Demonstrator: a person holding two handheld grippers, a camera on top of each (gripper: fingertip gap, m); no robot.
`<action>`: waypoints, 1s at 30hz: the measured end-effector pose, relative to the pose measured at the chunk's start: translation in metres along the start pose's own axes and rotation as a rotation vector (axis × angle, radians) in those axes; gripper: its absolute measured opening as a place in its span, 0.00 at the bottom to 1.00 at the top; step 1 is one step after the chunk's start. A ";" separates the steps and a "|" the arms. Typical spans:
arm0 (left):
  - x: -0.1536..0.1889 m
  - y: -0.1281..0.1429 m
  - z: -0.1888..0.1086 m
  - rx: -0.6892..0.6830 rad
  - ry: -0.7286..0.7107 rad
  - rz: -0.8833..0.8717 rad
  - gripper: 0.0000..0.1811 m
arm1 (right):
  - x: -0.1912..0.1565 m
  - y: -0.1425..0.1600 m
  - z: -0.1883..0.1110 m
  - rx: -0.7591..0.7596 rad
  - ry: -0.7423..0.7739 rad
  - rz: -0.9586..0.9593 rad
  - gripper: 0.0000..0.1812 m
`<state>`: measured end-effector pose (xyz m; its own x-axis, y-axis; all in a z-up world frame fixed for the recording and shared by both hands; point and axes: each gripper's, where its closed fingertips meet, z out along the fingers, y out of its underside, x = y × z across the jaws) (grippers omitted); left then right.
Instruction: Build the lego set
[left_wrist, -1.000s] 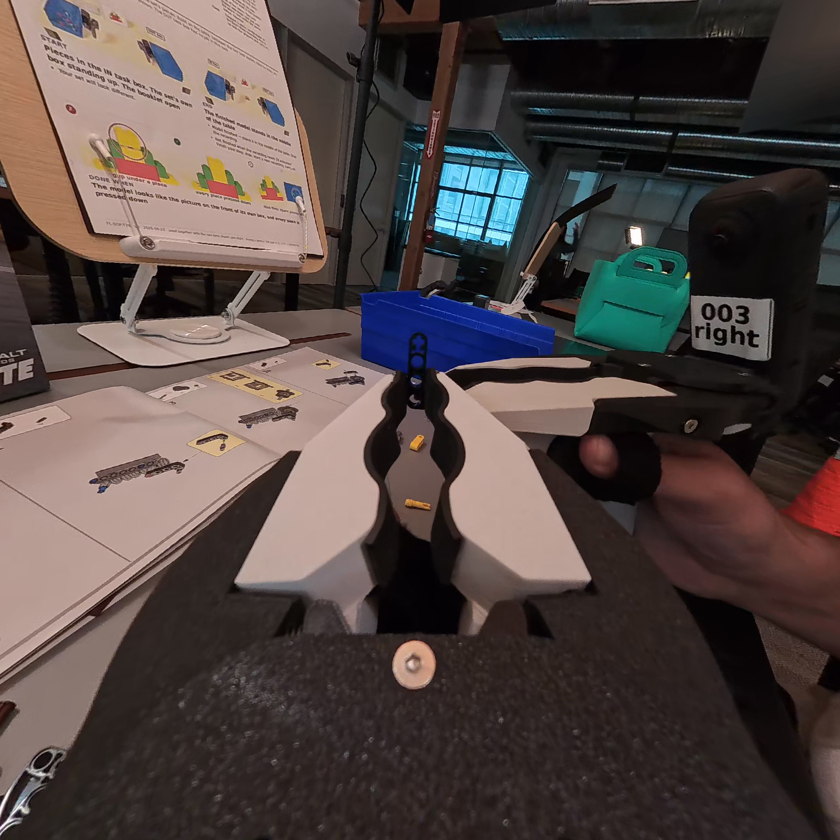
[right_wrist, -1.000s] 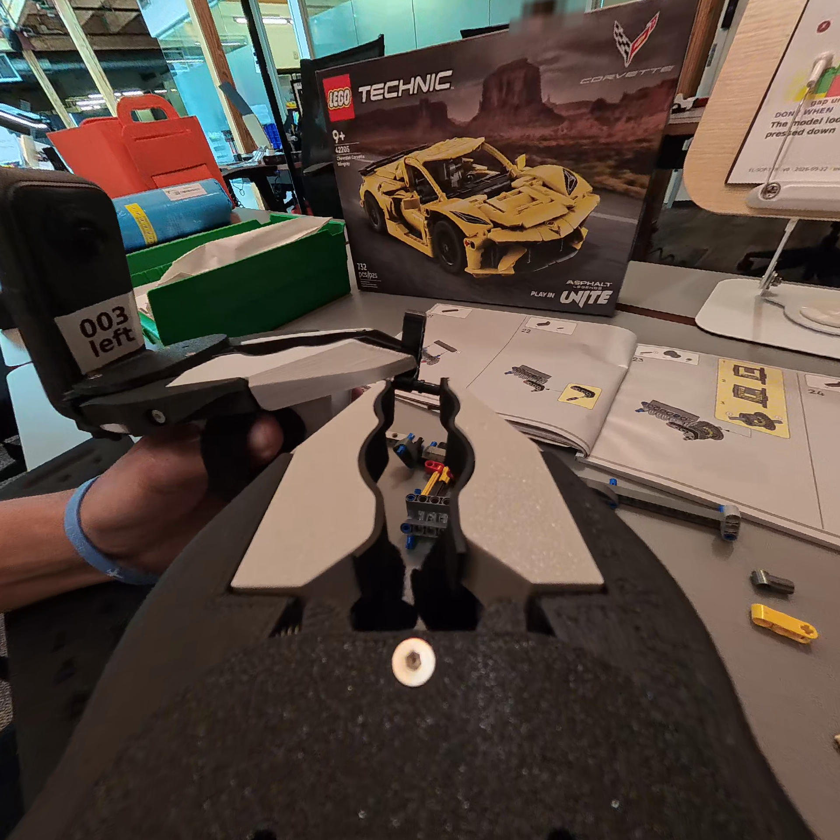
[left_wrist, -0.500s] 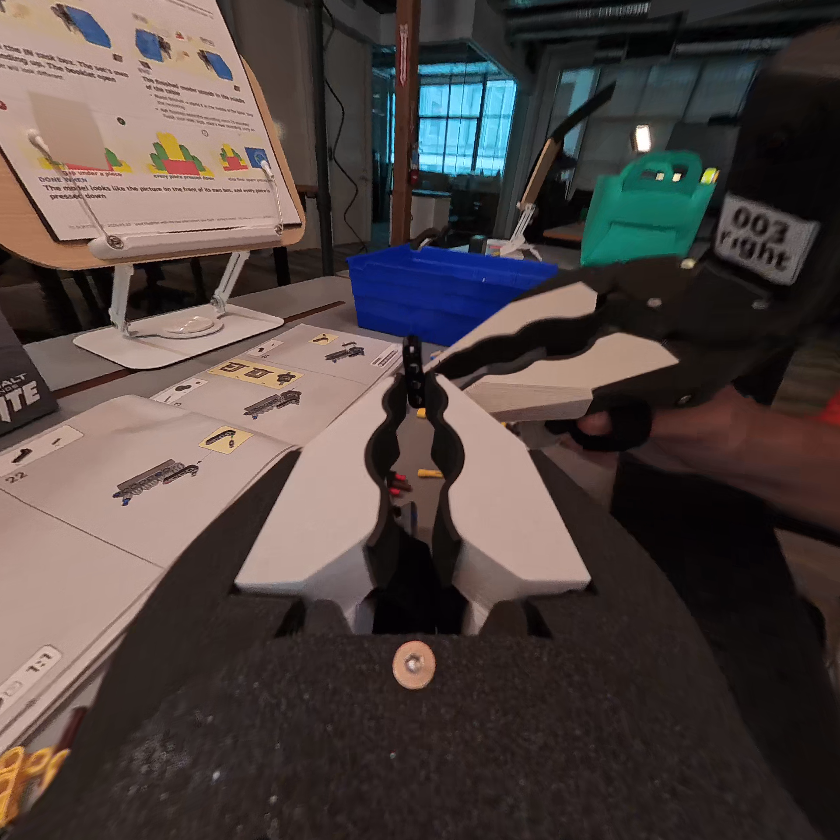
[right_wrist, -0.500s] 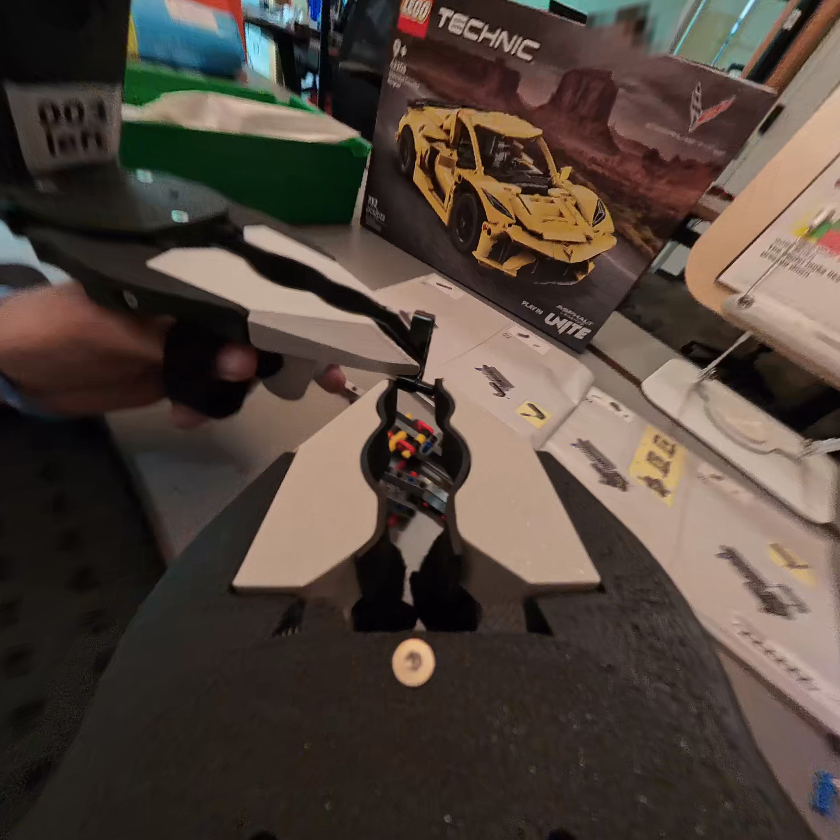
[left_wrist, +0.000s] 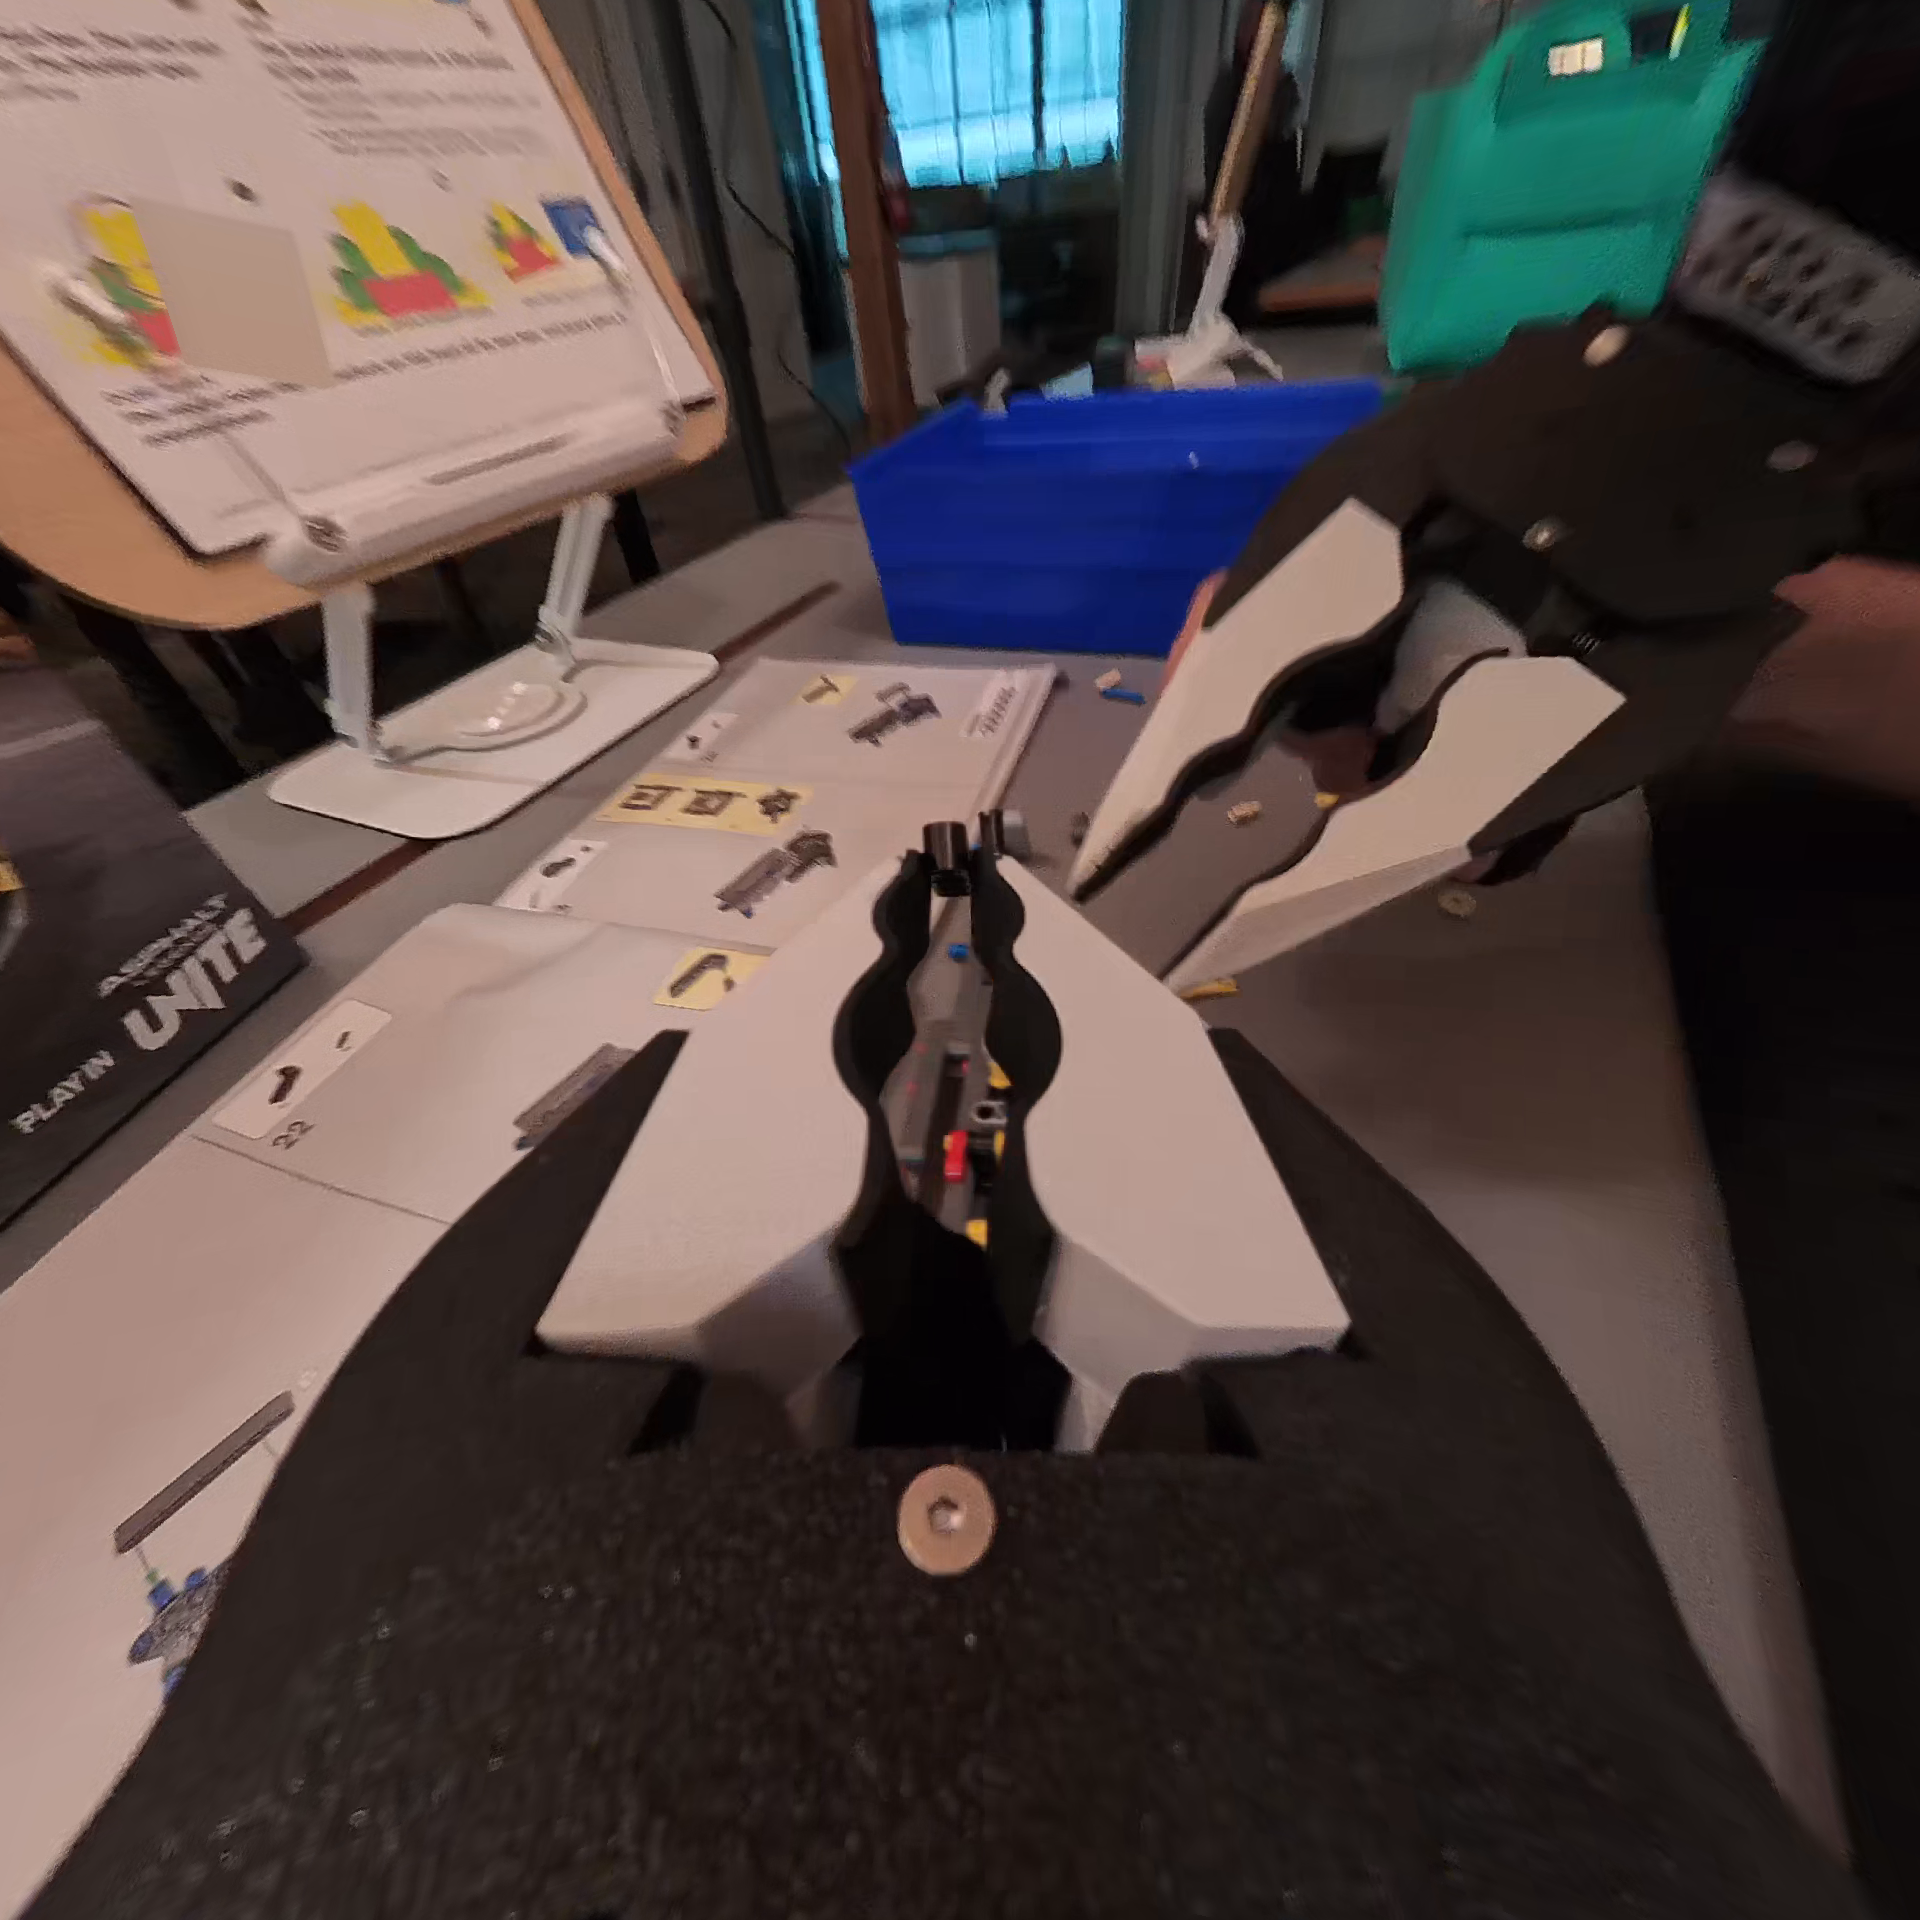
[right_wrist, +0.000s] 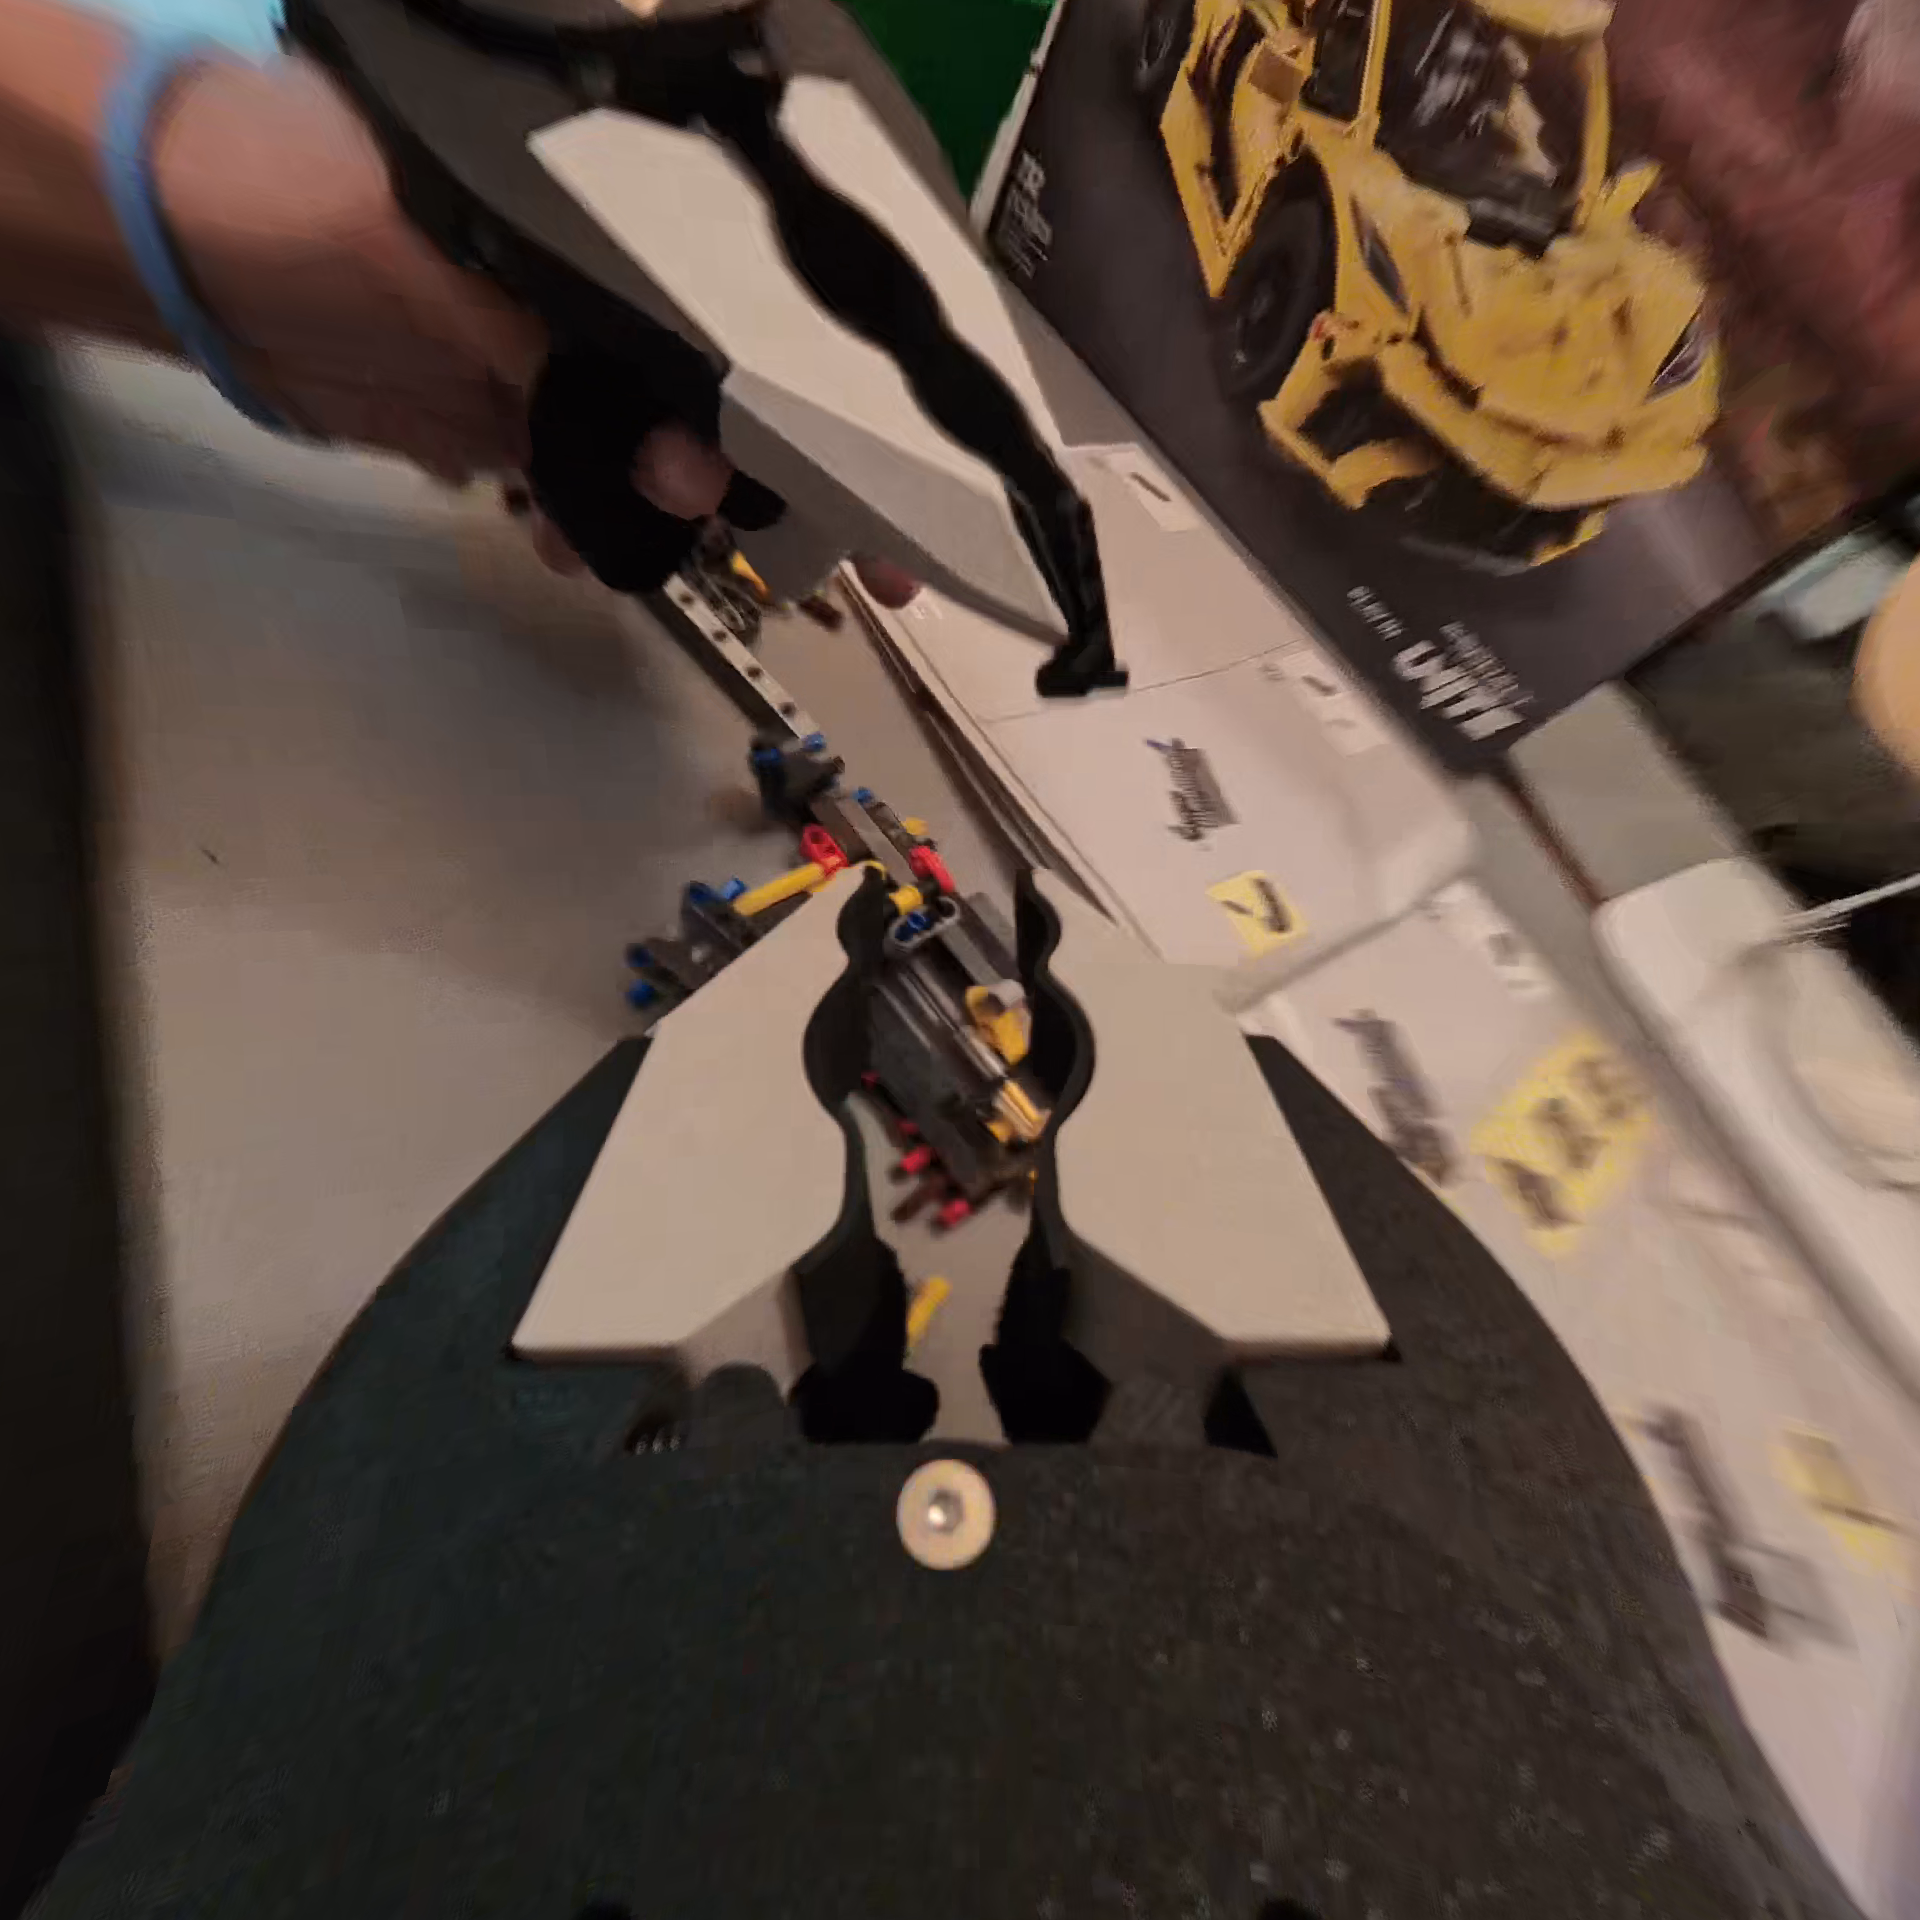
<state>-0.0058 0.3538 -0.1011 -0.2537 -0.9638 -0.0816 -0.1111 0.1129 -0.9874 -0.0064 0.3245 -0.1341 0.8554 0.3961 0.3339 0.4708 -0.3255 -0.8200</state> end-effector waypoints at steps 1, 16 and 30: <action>-0.007 -0.004 -0.004 0.039 -0.019 0.001 0.03 | 0.004 0.000 0.003 0.048 -0.046 0.117 0.13; 0.001 -0.023 -0.011 0.200 -0.024 0.253 0.04 | 0.028 -0.036 -0.021 0.457 -0.508 0.785 0.11; 0.062 -0.032 -0.012 0.294 0.150 0.407 0.03 | 0.000 -0.056 -0.047 0.516 -1.024 1.050 0.12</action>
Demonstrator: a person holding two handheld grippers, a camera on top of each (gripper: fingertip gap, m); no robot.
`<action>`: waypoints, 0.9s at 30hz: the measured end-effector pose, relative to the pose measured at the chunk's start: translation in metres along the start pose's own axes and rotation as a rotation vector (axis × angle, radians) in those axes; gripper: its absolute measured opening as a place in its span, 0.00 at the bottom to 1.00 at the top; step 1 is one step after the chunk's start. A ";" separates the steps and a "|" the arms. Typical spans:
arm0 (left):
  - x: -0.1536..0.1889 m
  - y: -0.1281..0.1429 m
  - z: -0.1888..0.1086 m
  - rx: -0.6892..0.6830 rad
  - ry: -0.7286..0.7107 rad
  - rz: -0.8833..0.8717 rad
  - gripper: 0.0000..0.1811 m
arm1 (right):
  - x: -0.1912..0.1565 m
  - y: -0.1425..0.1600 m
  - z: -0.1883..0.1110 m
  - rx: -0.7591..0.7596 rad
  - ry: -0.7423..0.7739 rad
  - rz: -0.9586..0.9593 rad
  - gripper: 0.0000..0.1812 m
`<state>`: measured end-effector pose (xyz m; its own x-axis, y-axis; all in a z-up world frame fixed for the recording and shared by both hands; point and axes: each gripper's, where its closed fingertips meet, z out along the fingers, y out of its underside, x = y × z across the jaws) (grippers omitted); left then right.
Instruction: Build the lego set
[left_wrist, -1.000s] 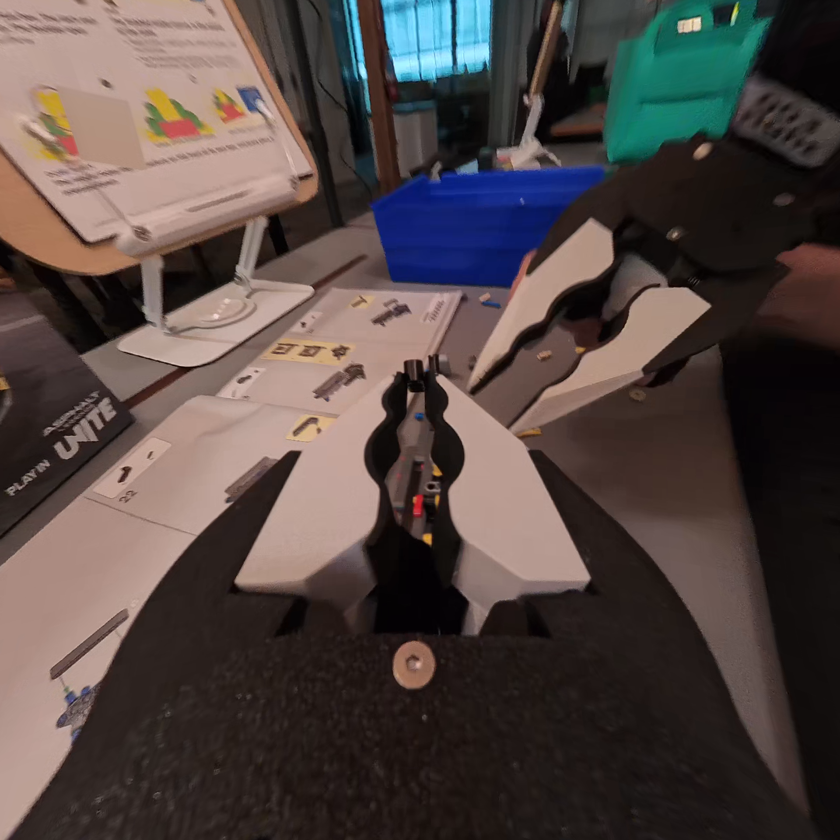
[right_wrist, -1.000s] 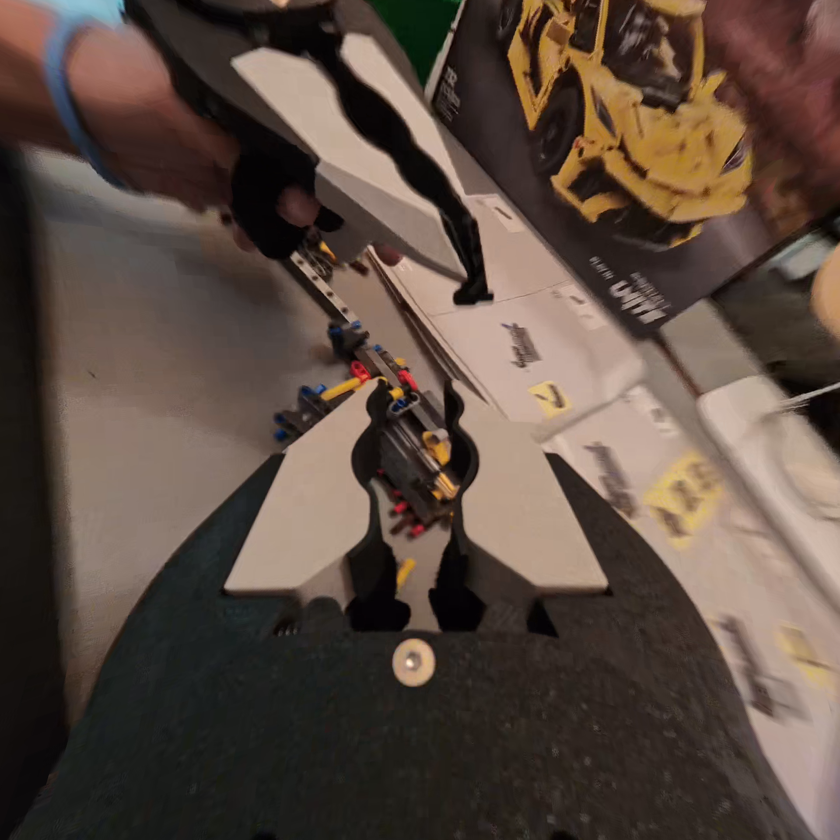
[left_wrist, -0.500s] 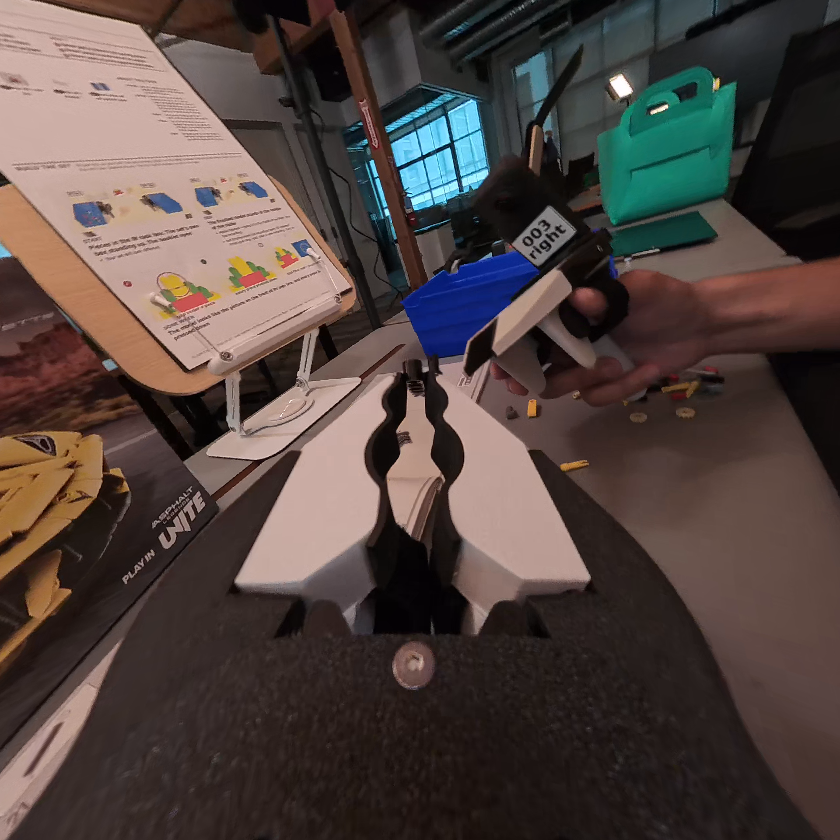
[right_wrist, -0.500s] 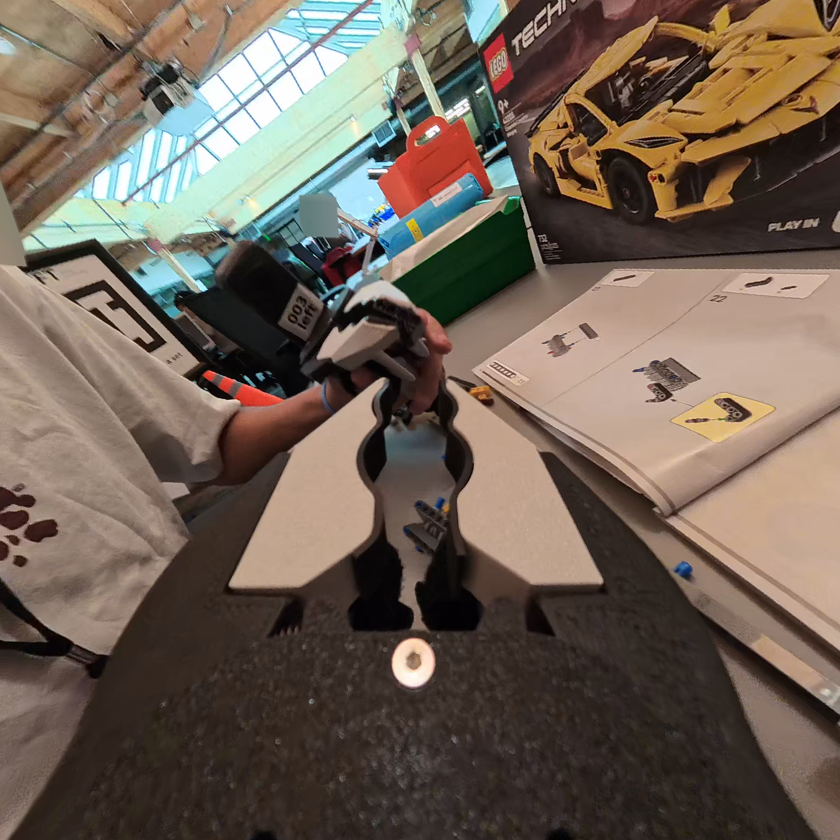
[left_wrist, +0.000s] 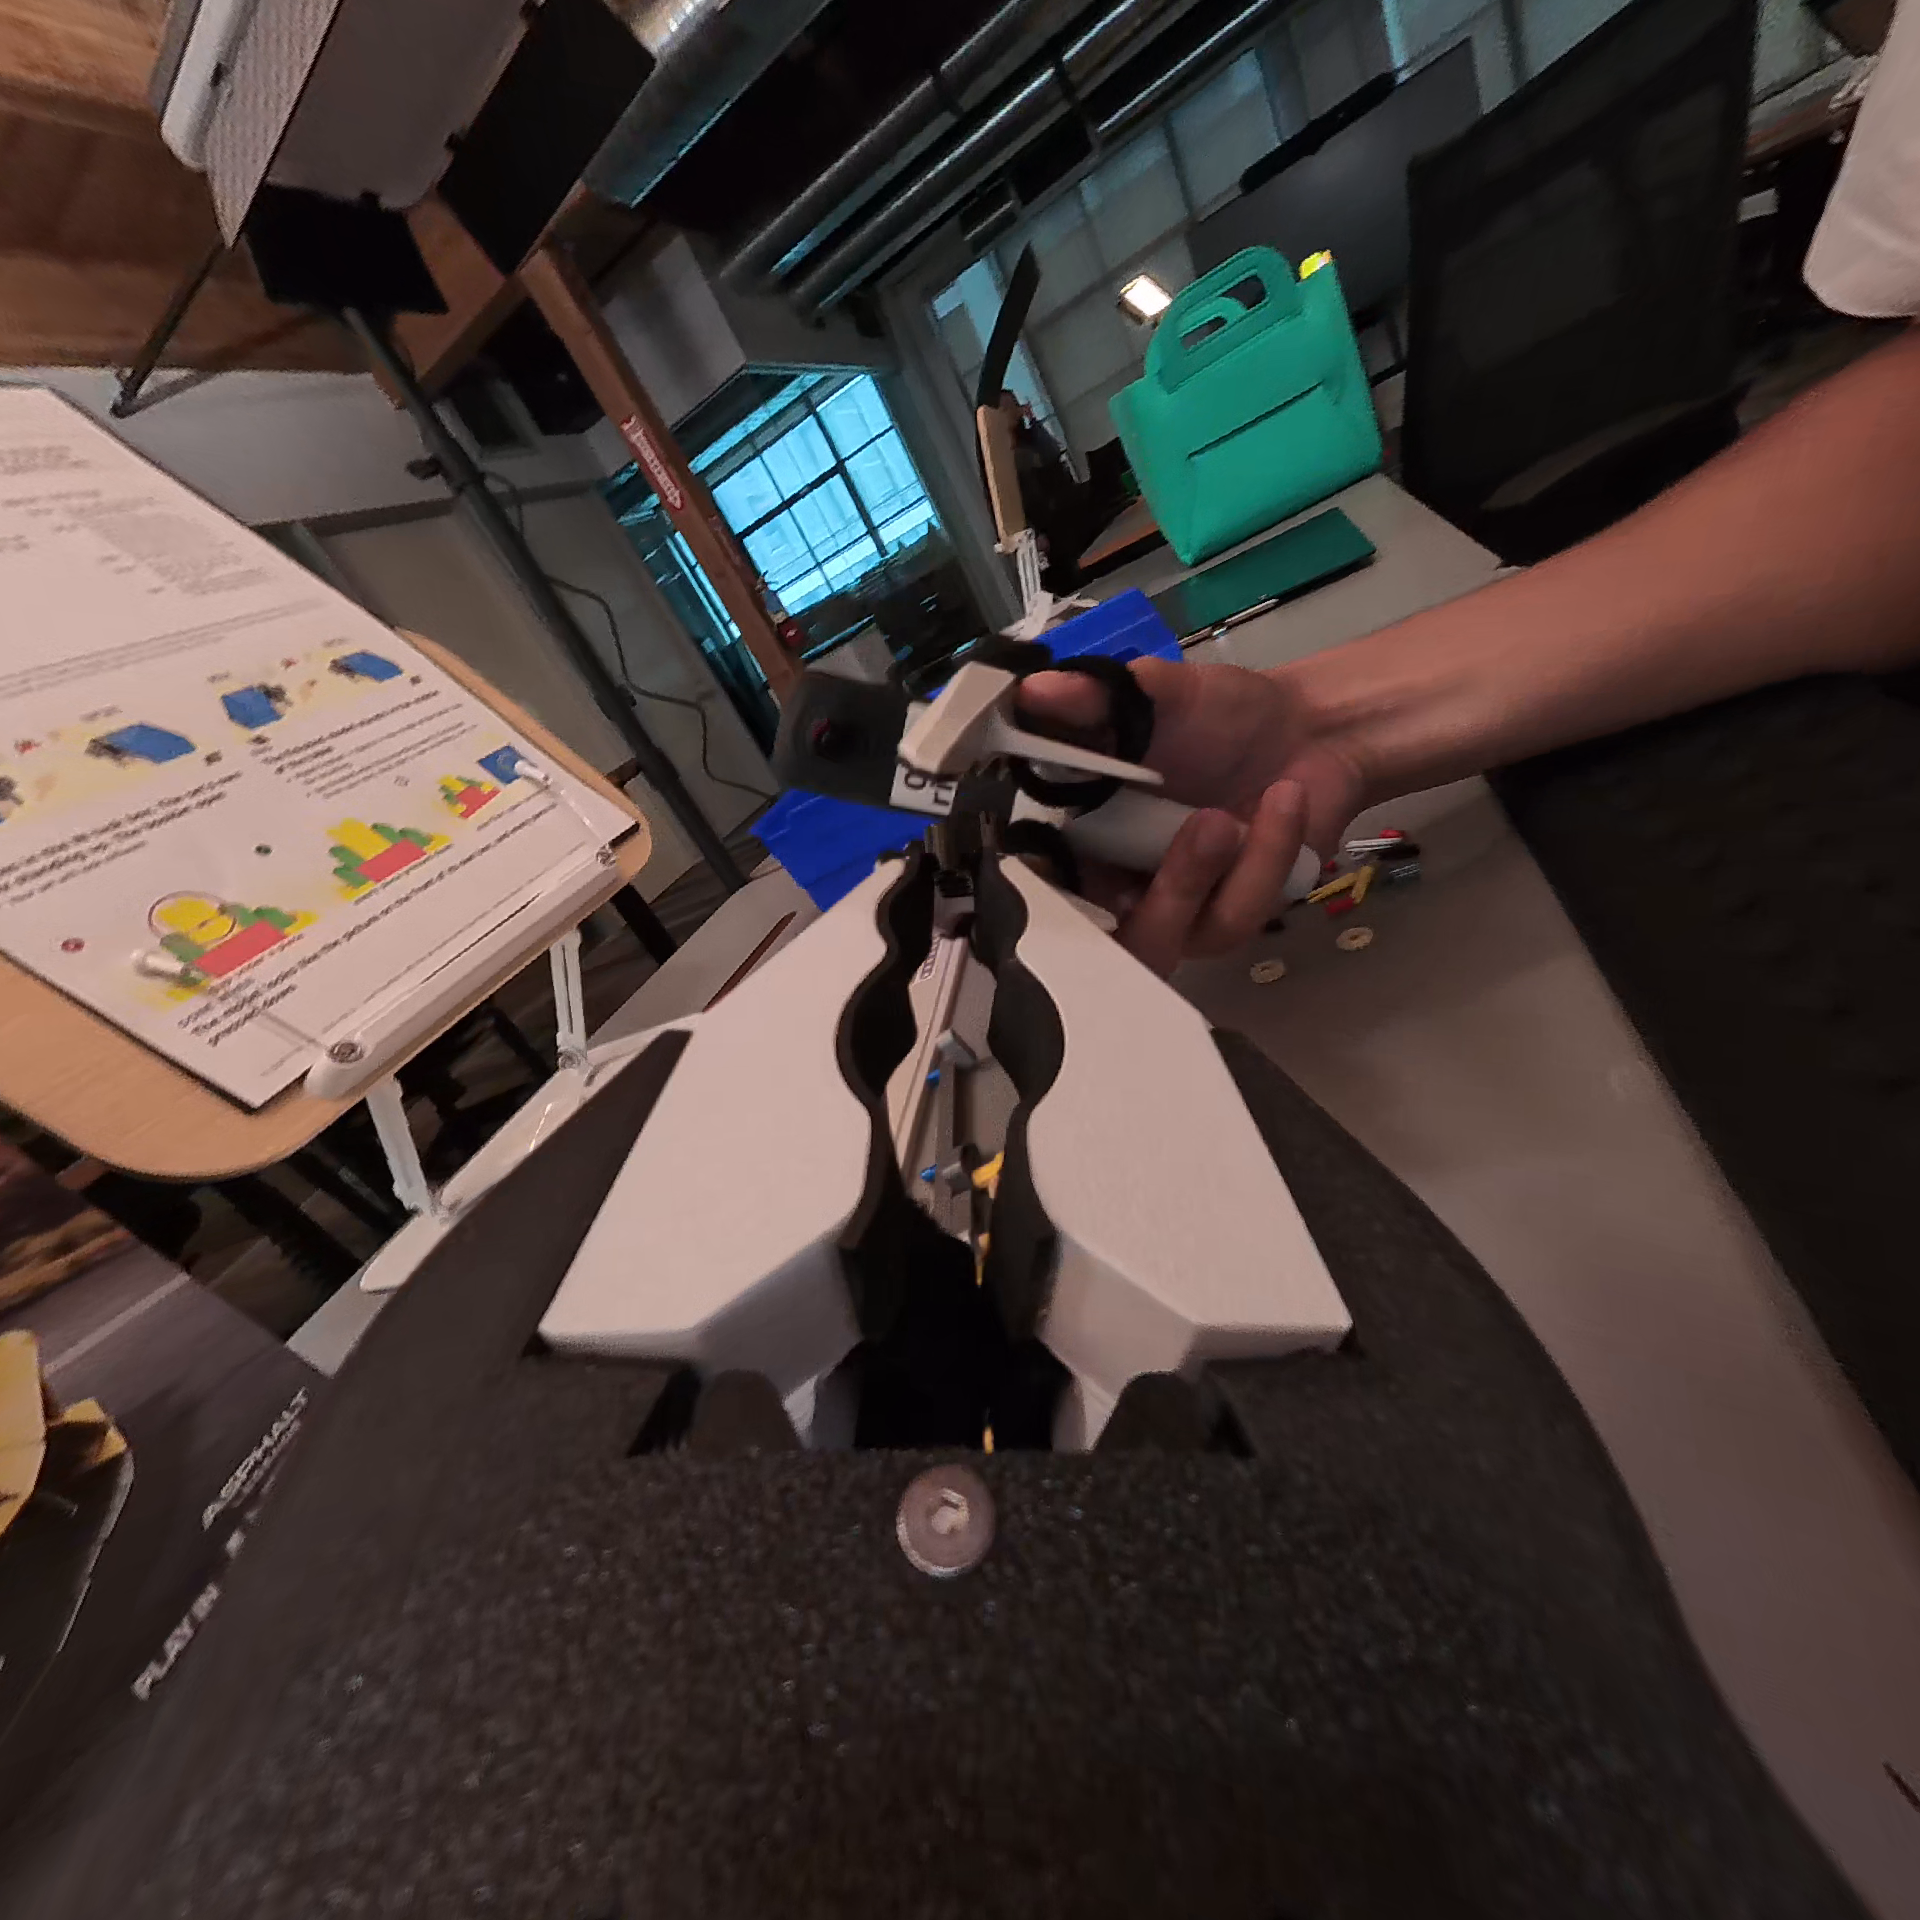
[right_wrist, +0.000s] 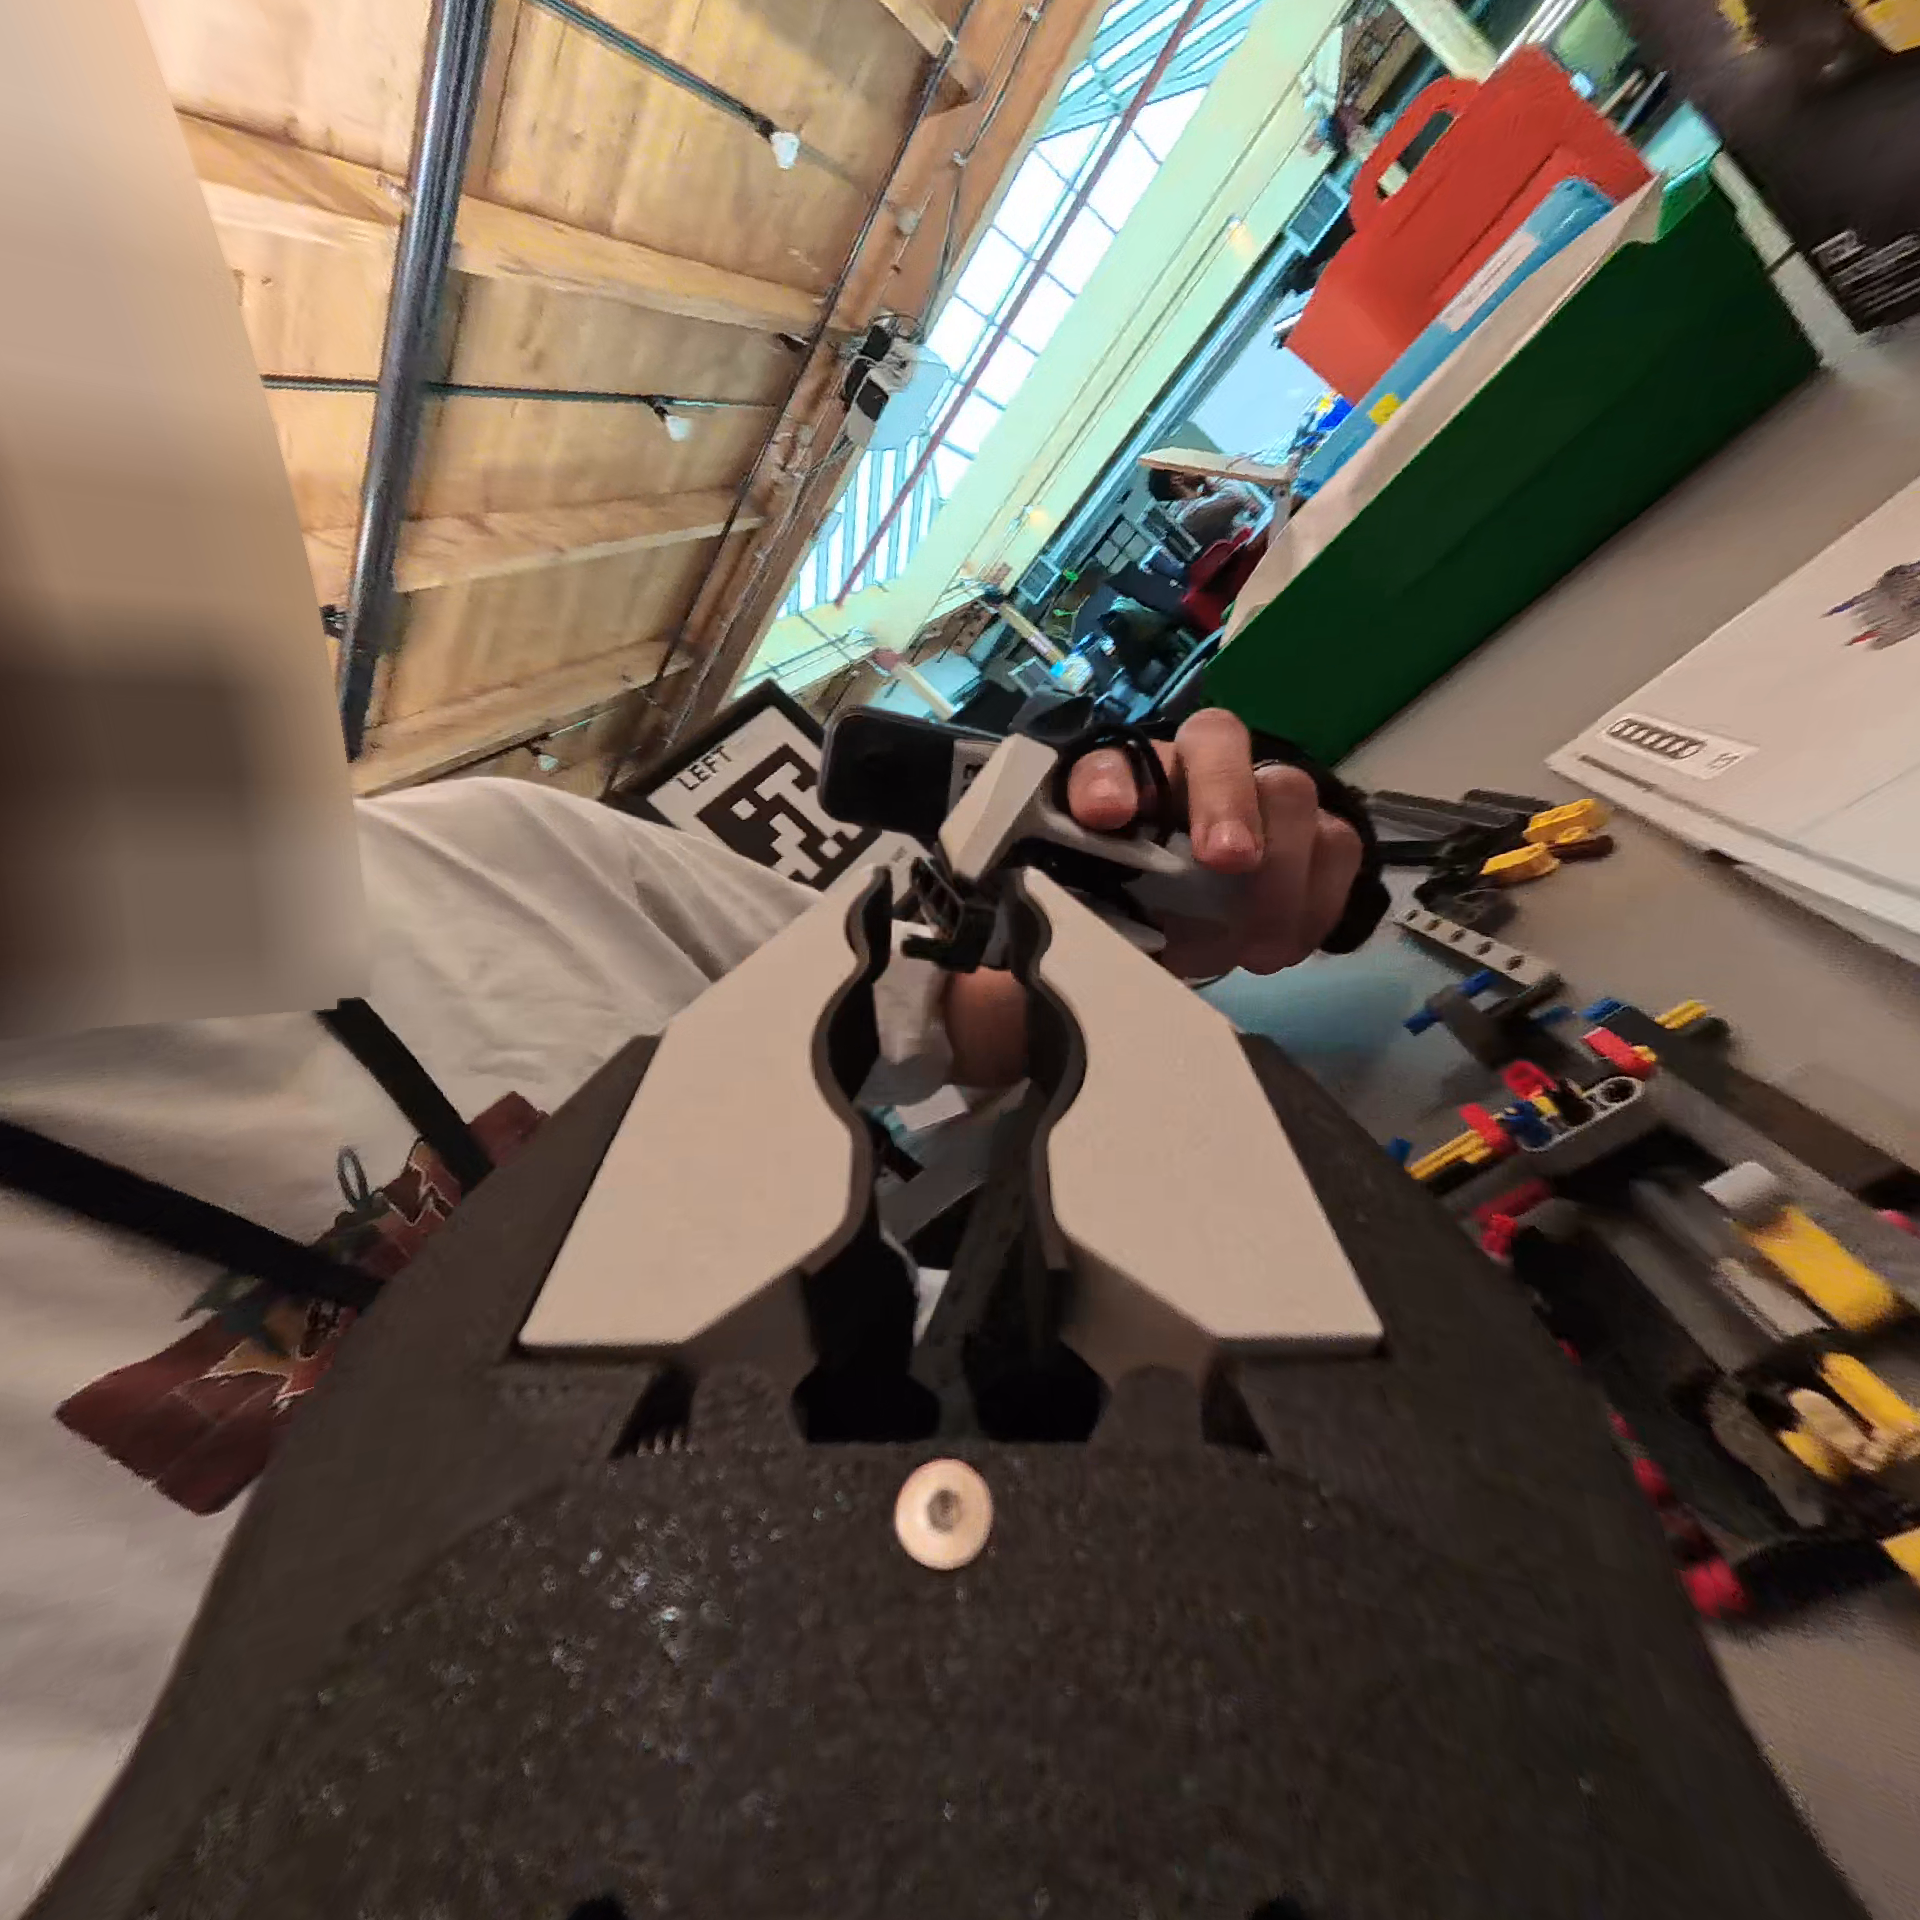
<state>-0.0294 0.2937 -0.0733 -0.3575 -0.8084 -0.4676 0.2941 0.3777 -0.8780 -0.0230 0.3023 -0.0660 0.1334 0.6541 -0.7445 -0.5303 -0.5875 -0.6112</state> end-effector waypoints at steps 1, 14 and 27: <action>0.004 -0.002 0.000 0.004 0.009 0.013 0.03 | -0.002 0.004 0.001 -0.021 -0.019 0.012 0.12; 0.037 0.018 -0.004 -0.193 0.090 0.074 0.05 | 0.008 0.053 -0.004 -0.281 0.141 -0.106 0.04; 0.059 0.104 -0.025 -0.757 0.025 -0.297 0.22 | 0.037 0.067 -0.042 -0.357 0.583 -0.496 0.04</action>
<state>-0.0420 0.2962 -0.1947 -0.3489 -0.9158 -0.1988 -0.4916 0.3595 -0.7932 -0.0187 0.2670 -0.1456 0.7440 0.5829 -0.3267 -0.0128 -0.4765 -0.8791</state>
